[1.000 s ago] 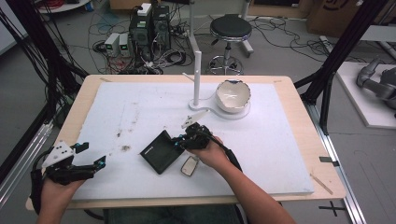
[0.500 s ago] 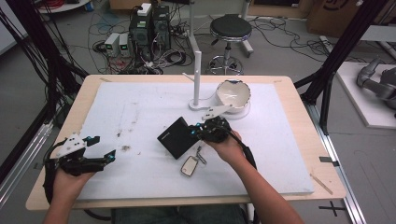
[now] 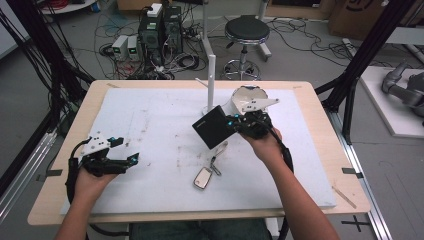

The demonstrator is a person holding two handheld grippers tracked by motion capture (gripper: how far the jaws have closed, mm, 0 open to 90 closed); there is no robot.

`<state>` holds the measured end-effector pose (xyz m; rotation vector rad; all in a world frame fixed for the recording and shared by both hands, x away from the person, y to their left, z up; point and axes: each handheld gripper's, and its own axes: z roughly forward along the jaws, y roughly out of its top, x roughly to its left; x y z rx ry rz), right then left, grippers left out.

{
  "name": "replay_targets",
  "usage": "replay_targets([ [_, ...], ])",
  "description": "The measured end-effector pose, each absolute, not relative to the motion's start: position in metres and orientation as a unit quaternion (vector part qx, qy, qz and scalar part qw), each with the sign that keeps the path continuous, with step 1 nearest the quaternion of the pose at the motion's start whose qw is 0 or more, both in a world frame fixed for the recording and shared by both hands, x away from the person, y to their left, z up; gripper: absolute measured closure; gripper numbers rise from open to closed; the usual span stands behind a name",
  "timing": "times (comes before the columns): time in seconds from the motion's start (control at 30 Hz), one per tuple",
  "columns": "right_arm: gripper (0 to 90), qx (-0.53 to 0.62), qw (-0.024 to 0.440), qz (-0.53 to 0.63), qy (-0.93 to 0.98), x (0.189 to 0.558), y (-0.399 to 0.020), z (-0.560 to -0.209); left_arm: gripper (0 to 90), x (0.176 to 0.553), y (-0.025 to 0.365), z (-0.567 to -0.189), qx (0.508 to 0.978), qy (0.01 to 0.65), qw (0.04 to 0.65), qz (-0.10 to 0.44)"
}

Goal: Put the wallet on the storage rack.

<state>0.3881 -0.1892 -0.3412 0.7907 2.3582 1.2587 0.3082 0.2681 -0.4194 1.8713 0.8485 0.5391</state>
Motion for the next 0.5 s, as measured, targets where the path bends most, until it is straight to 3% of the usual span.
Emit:
replay_targets([
  [0.5, 85.8, 0.317, 0.252, 0.431, 0.806, 0.417, -0.232, -0.298, 16.9, 0.314, 0.263, -0.420, 0.771, 0.345, 0.490, 0.217],
])
